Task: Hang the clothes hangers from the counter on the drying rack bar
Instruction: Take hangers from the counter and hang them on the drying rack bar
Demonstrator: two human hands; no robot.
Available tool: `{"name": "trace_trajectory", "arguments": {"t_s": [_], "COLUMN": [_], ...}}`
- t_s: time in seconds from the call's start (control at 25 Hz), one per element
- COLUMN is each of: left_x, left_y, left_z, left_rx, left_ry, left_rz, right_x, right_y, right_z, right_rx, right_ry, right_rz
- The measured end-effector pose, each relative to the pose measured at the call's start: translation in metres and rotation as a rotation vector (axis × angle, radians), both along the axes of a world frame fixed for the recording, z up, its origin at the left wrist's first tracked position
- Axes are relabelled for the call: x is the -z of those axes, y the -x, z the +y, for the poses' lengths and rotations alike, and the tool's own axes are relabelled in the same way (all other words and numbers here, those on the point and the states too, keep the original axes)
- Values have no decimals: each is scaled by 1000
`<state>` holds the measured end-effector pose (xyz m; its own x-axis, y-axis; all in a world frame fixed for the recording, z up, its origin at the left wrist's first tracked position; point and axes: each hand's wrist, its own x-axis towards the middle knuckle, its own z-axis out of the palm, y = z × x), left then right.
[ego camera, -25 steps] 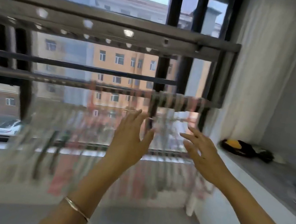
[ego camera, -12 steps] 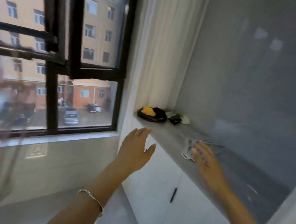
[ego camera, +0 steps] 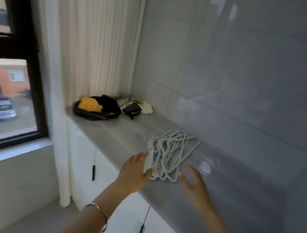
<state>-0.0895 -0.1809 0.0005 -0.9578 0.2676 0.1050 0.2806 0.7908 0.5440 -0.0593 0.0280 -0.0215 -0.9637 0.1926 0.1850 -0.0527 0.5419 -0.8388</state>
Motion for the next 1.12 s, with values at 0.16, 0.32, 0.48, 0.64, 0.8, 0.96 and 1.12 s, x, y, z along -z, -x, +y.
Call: {"name": "trace_trajectory", "arguments": {"t_s": [0.16,0.32,0.48,0.64,0.8,0.96,1.12], "left_x": [52,101,131,139,150,148,143], "left_y": [73,119,147,152,151,123,81], "left_z": [31,60,79,94,97,103,104], "left_rx": [54,-11,-99,-162,-74,51,106], "left_ry": [-27,-108,62,125,196,216,188], "left_rz": [-194,-375,-281,-106,-69,-49,-66], "right_x": [42,83,100,122,126,131,135], "right_y": [60,111,157,161,138,99,53], "right_z": [18,32,36,42,47,55,53], "right_rx": [30,-51,-88,-111,-119,-54,37], "right_ry": [-24,-159,-233,-356,-347,-335,-327], "right_rz": [-117,-161,-217,-115,-53,-13,44]}}
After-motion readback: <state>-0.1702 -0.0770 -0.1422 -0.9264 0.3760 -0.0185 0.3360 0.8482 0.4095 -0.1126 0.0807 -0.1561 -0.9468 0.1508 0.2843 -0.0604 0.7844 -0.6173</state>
